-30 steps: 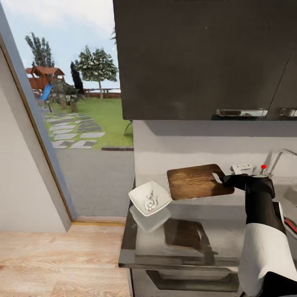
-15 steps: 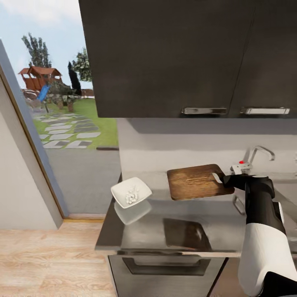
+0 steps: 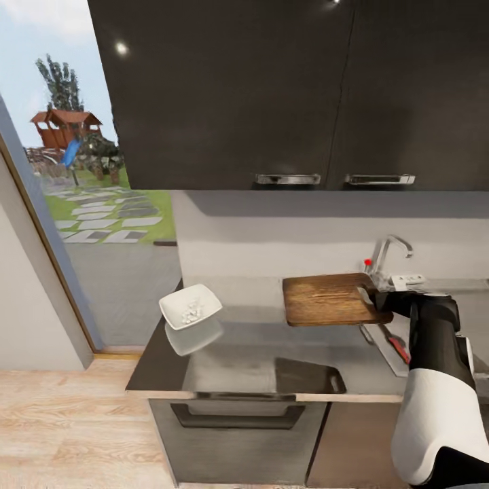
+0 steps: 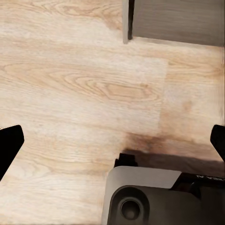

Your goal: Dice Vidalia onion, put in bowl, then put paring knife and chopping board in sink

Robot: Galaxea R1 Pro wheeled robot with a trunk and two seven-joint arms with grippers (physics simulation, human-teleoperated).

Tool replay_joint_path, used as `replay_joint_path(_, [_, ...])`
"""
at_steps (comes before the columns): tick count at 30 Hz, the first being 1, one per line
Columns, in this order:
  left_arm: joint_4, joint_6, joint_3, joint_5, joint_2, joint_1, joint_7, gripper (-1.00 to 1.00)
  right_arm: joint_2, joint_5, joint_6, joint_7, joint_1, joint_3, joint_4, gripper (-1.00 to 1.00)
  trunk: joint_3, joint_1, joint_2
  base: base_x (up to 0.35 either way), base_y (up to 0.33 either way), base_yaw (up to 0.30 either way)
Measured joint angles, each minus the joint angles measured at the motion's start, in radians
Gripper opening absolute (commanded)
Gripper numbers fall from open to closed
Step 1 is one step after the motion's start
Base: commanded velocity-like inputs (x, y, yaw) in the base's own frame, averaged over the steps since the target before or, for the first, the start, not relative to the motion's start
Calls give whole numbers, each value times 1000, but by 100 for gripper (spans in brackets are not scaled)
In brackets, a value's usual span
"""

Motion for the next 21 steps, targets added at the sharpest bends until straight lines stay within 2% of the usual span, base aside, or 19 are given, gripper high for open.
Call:
replay_joint_path(3, [0,0,0,0,0,0,0,100,3,3,-1,-33,0,-37,2,-100,0,0,0,-158,-316,0])
replay_joint_path(7, [0,0,0,0,0,0,0,100,8,-2,-1,-103,0,-48,5,-100,0,0,0,-163,-308,0])
replay_joint_path(12, [0,0,0,0,0,0,1,100,28,-12,-4,-274,0,-49,32,-100,0,0,0,-167,-304,0])
replay_joint_path(14, [0,0,0,0,0,0,1,100,31,-47,-2,-318,0,-48,41,-100,0,0,0,-167,-304,0])
replay_joint_path(18, [0,0,0,0,0,0,1,100,33,-155,-5,-472,0,-48,85,-100,0,0,0,-137,-258,0])
replay_joint_path(19, [0,0,0,1,0,0,1,100,34,-185,-6,-519,0,-49,99,-100,0,0,0,-58,-107,0])
replay_joint_path(21, [1,0,0,0,0,0,1,100,34,-271,-9,-614,0,-48,120,-100,0,0,0,-30,-56,0])
